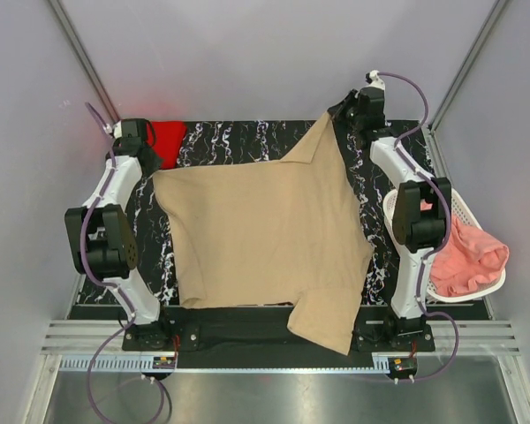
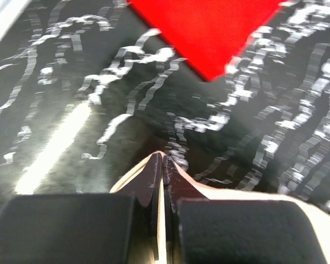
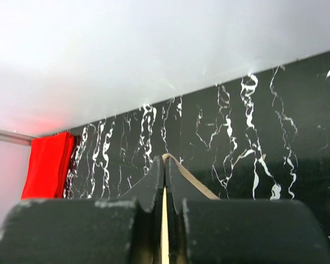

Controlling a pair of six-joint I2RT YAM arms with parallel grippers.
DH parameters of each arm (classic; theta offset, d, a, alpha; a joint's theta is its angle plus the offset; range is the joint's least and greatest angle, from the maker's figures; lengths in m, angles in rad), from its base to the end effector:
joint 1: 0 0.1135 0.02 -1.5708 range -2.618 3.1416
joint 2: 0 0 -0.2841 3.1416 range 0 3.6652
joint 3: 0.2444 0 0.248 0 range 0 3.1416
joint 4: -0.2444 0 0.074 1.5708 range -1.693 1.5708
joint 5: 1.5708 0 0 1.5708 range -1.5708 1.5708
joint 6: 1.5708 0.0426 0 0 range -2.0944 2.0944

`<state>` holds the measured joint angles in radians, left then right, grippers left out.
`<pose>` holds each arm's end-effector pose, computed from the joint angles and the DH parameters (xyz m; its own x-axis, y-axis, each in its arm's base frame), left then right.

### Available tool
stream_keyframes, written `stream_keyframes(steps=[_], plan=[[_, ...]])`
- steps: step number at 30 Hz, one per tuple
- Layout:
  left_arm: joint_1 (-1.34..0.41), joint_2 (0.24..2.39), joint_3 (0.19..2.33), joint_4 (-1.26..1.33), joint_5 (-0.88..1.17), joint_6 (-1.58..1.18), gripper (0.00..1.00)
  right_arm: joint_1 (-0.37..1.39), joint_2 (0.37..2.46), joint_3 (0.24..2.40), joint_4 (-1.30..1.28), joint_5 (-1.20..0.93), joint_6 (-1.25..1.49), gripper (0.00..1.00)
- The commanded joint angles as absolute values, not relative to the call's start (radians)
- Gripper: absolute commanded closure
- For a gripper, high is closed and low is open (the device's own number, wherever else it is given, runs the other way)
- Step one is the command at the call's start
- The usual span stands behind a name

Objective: Fold and stack the t-shirts
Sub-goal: Flatten the tshirt out

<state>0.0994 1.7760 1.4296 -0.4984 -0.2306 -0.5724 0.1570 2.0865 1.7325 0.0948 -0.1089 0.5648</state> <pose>0.3983 0.0495 0.2800 -0.4914 -0.5789 -0.6506 -0.6112 0.7615 -0.2159 0.5120 0.0857 0.3037 -0.3526 0.4829 -0.8016 -0.0834 0.8369 0.5409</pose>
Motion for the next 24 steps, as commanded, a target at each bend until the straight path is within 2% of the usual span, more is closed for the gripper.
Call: stream_keyframes(steps=[1,5,14,19,24], plan=[[0.098,1.678,1.503,-0.46,-0.111,-0.567,1.0,0.146,1.962,1.828,0.048,-0.042,0.528,1.0],[0.1,1.499,1.545,-0.474,-0.032,-0.578,1.0,0.144,1.739,1.858,-0.041,-0.006,0.477,1.0],[0.144,1.111,1.554,-0.623,-0.008,-0.571,1.0,0.146,1.216,1.796,-0.227,0.057,0.434,1.0],[0.173,0.979,1.643,-0.776,-0.012,-0.546,1.0,0.146,1.062,1.873,-0.366,0.08,0.408,1.0],[0.173,0.891,1.788,-0.906,-0.101,-0.523,1.0,0.146,0.954,1.945,-0.488,0.086,0.402,1.0]])
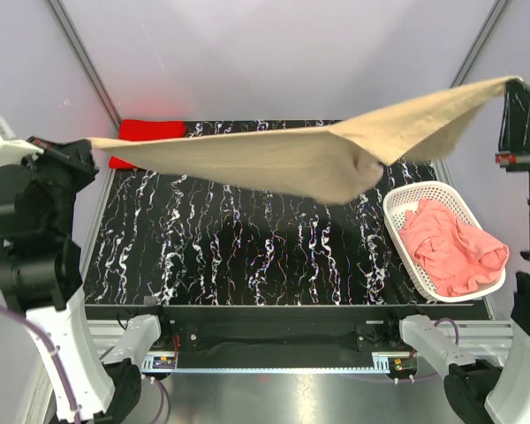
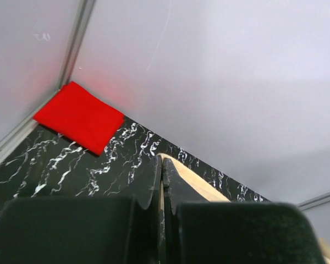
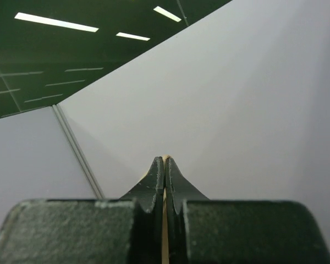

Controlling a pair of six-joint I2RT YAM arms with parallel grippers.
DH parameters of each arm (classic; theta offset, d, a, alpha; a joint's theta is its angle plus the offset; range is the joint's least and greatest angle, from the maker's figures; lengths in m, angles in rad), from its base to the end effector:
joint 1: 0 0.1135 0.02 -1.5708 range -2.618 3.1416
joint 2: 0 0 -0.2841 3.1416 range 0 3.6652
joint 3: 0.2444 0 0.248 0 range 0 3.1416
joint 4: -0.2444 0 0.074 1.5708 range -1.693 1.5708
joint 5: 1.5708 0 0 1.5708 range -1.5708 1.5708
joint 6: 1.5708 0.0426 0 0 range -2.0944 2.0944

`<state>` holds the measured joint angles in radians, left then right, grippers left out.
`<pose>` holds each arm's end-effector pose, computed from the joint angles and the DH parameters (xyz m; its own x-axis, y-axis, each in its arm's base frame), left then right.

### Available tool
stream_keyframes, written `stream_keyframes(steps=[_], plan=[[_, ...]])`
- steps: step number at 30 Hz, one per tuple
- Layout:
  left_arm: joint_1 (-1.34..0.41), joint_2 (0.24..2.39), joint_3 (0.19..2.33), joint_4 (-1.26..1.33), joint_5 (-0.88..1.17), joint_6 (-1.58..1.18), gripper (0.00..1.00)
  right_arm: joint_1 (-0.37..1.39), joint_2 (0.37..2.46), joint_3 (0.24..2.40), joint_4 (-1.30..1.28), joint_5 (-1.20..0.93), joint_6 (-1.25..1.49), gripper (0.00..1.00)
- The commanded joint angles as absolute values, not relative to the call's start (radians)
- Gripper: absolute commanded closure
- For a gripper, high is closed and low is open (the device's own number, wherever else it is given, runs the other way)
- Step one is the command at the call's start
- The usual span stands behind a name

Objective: Fold and stack the t-shirts
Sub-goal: Flatten the tshirt out

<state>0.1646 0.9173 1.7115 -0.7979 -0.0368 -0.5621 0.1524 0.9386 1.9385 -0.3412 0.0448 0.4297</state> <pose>0.0882 0.0162 0.5523 0.1035 -0.5227 -0.8462 -0.1712 0.8287 -0.5328 0.0238 0.0017 0.6489 0.5014 0.4981 -0.7075 -0.3581 0.8638 0.3544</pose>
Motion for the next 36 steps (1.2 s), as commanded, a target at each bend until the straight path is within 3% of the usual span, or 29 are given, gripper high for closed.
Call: stream_keyframes(steps=[1,10,18,25,31,36], plan=[[0.173,0.878,1.808,-0.945,-0.113,-0.514,1.0,0.146,0.939,1.971,-0.503,0.089,0.405,1.0],[0.172,0.81,1.957,-1.019,-0.258,-0.486,1.0,0.147,0.91,1.994,-0.552,0.074,0.428,1.0],[0.172,0.822,1.628,-0.821,-0.221,-0.528,1.0,0.146,0.979,1.722,-0.336,0.055,0.443,1.0],[0.173,0.988,1.405,-0.597,-0.219,-0.529,1.0,0.146,1.222,1.539,-0.089,0.037,0.434,1.0],[0.173,1.179,1.48,-0.528,-0.221,-0.508,1.0,0.146,1.44,1.662,-0.051,0.009,0.396,1.0],[0.173,1.213,1.583,-0.532,-0.203,-0.514,1.0,0.146,1.471,1.79,-0.09,-0.024,0.385,1.0]])
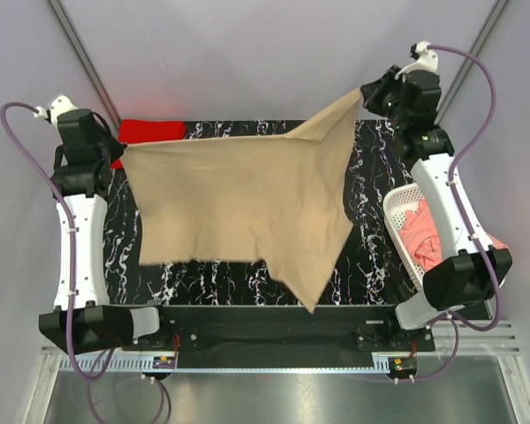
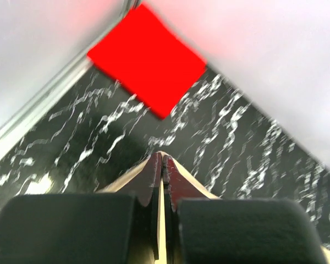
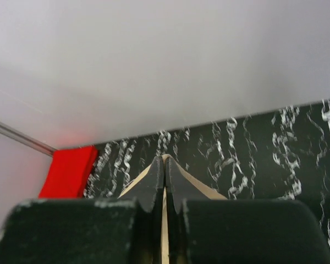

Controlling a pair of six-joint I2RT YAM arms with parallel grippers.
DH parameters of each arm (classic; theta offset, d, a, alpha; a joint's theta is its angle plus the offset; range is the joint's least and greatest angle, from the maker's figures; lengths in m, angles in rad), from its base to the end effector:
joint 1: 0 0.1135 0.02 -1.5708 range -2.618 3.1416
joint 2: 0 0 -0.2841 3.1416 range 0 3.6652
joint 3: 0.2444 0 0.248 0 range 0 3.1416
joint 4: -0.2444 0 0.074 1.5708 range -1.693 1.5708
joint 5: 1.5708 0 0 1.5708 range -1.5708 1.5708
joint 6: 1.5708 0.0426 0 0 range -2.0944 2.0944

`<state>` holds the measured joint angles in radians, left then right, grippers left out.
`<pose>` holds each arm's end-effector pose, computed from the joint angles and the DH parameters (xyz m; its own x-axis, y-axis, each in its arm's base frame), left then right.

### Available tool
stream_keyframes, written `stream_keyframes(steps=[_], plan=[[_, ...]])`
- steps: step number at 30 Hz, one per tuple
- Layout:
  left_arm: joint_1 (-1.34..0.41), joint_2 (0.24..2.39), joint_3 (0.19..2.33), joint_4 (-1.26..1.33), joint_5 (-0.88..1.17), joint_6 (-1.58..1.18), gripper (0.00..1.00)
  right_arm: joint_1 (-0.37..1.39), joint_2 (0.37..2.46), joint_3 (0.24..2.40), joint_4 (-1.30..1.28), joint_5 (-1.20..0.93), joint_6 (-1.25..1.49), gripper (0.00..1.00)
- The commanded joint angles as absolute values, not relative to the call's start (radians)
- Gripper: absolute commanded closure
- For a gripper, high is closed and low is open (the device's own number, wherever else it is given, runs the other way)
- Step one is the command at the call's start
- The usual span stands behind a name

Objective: Fold and stack the t-shirts
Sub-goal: Flatten the tshirt out

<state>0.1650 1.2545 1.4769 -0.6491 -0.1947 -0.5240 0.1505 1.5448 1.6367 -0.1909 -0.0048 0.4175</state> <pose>0.2536 0.0506 0.4472 -0.1859 -0.5286 -0.8283 -0.4942 0.7789 -0.3862 0.3586 0.0546 0.4678 -0.1520 0.3871 -0.9094 -0.1017 0.9091 0.4039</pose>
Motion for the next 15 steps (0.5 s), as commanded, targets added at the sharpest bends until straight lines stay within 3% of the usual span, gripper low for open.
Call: stream_keyframes(steps=[1,11,15], plan=[[0.175,1.2,1.609,-0.546,-0.198,-0.514,1.0,0.146,1.451,1.819,-0.1,-0.031,0.387,1.0],[0.173,0.932,1.739,-0.718,-0.196,-0.522,1.0,0.146,1.119,1.85,-0.305,-0.014,0.385,1.0],[0.173,0.865,1.898,-0.839,-0.201,-0.522,1.0,0.146,1.002,1.91,-0.397,-0.014,0.414,1.0]])
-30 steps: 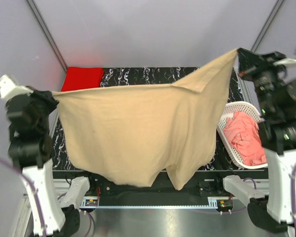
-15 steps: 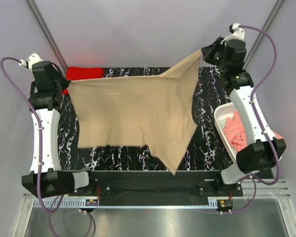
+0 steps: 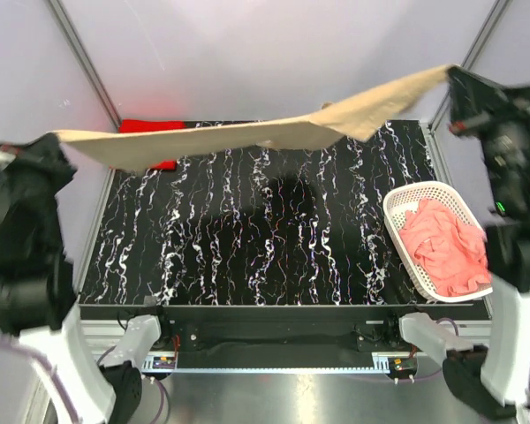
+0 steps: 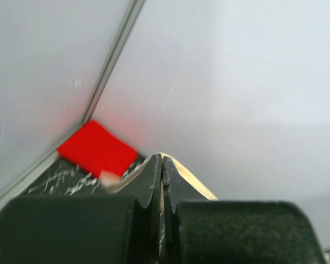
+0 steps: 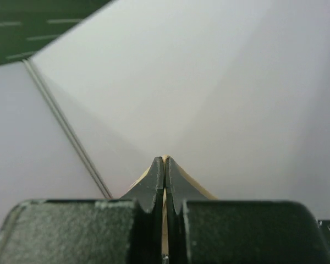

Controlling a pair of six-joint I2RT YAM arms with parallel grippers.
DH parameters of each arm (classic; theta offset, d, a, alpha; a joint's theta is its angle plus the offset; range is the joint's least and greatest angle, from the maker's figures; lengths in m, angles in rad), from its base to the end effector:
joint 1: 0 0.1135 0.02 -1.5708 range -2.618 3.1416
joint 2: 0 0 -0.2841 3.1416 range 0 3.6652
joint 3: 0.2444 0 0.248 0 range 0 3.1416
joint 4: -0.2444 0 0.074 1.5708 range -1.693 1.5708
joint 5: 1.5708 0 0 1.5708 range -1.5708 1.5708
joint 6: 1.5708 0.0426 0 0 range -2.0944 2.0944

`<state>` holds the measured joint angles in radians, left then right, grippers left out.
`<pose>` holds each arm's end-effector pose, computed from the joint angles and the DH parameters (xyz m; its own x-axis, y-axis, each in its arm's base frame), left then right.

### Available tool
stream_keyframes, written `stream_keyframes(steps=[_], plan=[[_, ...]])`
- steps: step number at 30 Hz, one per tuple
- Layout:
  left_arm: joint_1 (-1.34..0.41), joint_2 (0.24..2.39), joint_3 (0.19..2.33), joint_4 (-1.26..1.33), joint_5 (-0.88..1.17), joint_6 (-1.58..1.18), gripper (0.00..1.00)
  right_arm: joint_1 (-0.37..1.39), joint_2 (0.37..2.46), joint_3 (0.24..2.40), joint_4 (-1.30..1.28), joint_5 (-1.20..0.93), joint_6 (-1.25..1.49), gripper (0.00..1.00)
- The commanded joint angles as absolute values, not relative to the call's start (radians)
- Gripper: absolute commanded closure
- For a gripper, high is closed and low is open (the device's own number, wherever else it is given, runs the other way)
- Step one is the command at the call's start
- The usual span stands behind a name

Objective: Fold and stack the t-shirts
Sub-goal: Flatten the tshirt out

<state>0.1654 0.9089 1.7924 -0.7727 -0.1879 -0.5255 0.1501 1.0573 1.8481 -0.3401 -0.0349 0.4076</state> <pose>0.0646 0.0188 0.5745 0.2673 -0.4550 -0.8494 -0.2436 0.8209 -0.5164 0.1105 0.0182 0.6250 0.3239 0.4497 -0.8324 -0.3364 0.8771 0.3429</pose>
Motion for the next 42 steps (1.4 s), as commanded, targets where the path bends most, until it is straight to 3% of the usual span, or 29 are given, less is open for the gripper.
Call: stream_keyframes(steps=[1,7,12,20,26,30,34,42], plan=[[0.173,0.858,1.931,-0.86,-0.207,-0.519,1.0,0.146,0.967,1.927,-0.435,-0.014,0.419,1.0],[0.172,0.839,2.152,-0.98,-0.215,-0.515,1.0,0.144,0.89,2.068,-0.567,-0.011,0.448,1.0],[0.17,0.825,2.1,-0.977,-0.216,-0.525,1.0,0.146,0.877,2.056,-0.592,-0.005,0.463,1.0],[0.169,0.788,1.668,-0.763,-0.21,-0.532,1.0,0.146,0.897,1.738,-0.376,-0.006,0.477,1.0],[0.17,0.87,1.37,-0.562,-0.215,-0.549,1.0,0.146,1.023,1.438,-0.137,-0.006,0.468,1.0],[0.17,1.038,1.209,-0.398,-0.201,-0.577,1.0,0.146,1.2,1.338,0.03,-0.006,0.46,1.0],[0.17,1.274,1.18,-0.321,-0.163,-0.583,1.0,0.146,1.396,1.318,0.159,-0.006,0.44,1.0],[0.175,1.735,1.374,-0.281,-0.077,-0.591,1.0,0.146,1.817,1.497,0.226,-0.043,0.425,1.0]])
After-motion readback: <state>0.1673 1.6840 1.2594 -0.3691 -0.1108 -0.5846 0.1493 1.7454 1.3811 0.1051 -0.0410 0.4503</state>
